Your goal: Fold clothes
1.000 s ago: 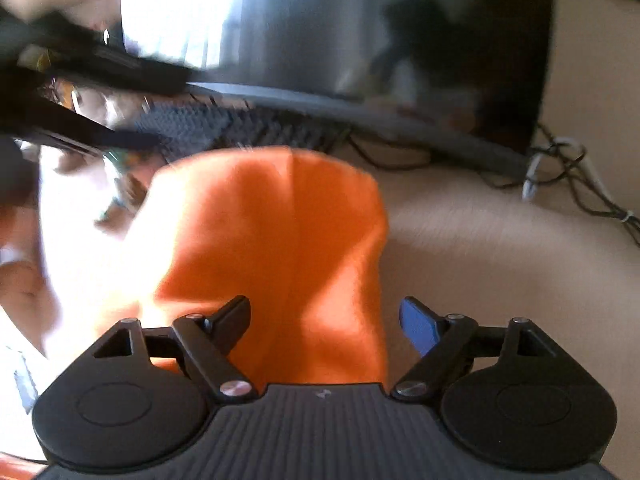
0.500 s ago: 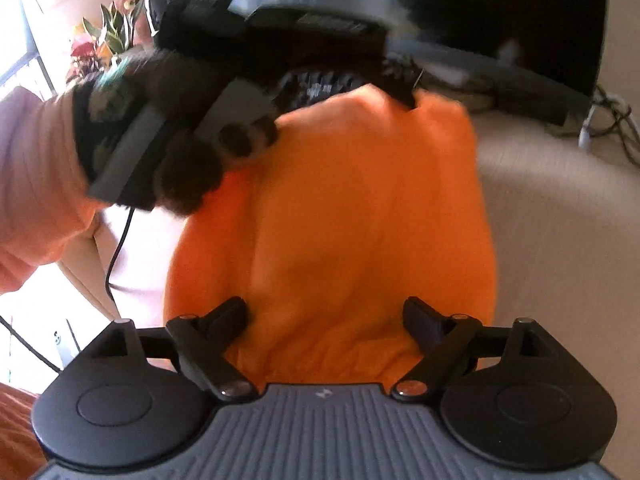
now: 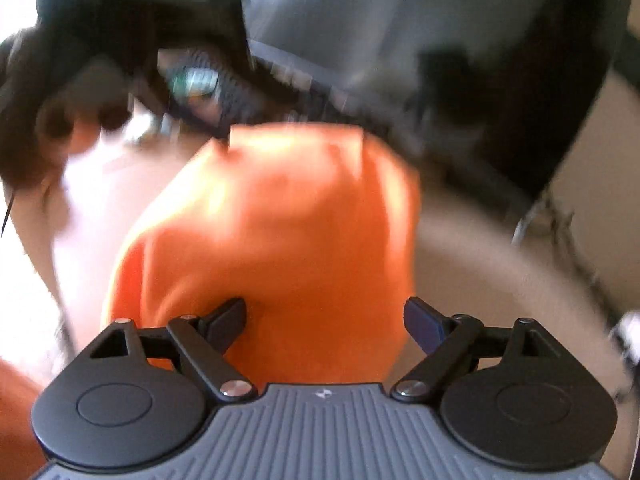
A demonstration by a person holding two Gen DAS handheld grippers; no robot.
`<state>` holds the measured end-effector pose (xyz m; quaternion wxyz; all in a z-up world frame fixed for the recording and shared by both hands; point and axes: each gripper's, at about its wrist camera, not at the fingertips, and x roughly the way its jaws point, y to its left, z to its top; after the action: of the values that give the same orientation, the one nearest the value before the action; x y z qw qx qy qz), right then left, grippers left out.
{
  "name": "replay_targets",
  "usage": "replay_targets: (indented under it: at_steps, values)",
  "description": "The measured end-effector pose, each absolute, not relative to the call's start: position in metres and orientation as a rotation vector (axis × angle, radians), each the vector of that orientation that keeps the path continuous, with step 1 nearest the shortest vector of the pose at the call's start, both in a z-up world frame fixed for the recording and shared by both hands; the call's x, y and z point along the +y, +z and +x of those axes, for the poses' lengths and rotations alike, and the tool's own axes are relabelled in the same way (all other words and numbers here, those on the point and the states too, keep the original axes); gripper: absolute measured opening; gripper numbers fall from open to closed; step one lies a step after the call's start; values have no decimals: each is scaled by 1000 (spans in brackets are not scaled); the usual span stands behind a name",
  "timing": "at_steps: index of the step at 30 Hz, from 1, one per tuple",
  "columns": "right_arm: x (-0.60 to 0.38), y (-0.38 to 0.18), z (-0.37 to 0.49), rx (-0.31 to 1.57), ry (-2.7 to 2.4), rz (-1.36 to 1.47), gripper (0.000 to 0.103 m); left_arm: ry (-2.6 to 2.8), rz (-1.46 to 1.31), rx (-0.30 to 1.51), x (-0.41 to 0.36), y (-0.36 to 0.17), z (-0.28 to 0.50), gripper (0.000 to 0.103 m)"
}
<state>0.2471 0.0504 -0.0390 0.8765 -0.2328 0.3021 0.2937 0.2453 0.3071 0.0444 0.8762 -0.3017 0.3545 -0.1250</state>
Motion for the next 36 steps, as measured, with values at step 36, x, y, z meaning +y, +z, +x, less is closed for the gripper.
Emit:
replay_targets:
  at_steps: [36]
  values:
    - [13,-35,241,599,470,-297,89,-337,-286,781,238,50,159,103]
